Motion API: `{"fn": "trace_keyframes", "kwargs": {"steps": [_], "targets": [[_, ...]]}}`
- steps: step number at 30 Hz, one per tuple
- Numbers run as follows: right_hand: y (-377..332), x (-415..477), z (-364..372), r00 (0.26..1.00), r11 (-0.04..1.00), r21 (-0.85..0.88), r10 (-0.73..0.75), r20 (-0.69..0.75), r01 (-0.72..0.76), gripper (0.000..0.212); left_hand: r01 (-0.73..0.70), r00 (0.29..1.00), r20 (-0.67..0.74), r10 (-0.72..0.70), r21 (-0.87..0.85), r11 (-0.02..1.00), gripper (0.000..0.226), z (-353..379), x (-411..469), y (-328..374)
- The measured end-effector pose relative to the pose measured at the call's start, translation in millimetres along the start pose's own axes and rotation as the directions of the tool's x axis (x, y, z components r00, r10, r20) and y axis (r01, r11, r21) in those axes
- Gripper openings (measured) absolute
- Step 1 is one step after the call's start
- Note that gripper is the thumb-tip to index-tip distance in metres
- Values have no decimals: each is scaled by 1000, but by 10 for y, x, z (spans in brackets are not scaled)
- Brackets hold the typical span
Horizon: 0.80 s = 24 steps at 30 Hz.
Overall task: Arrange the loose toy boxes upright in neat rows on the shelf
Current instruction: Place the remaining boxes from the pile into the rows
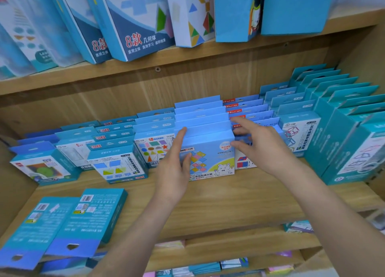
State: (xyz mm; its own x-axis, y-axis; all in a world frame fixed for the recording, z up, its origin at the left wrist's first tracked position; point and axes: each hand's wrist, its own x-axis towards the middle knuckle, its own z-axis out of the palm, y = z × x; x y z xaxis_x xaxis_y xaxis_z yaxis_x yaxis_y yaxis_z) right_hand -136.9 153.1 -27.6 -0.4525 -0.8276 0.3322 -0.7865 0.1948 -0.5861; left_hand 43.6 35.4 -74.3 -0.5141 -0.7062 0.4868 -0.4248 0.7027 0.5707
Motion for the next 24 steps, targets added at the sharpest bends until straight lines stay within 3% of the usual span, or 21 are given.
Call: {"fn": "trace_keyframes", "kwargs": {"steps": [3, 8, 17, 24], "targets": [[-24, 28, 29, 1000, 995, -102, -19, -20, 17, 54, -52, 998, 26, 51, 71, 996, 52, 7, 12, -8], [-7, 45, 86, 997, 963, -263, -75, -28, 65, 40, -110, 987, 143, 76, 253, 961, 61, -6, 50, 10], [19, 71, 127, 989, 992, -77, 87, -119, -97, 35, -155, 975, 216, 56, 479, 864, 61, -86, 173, -19], [16, 49, 152, 989, 988, -119, 80, -122, -94, 38, -208, 976, 144, 165, 374, 904, 62, -84, 181, -101]]}}
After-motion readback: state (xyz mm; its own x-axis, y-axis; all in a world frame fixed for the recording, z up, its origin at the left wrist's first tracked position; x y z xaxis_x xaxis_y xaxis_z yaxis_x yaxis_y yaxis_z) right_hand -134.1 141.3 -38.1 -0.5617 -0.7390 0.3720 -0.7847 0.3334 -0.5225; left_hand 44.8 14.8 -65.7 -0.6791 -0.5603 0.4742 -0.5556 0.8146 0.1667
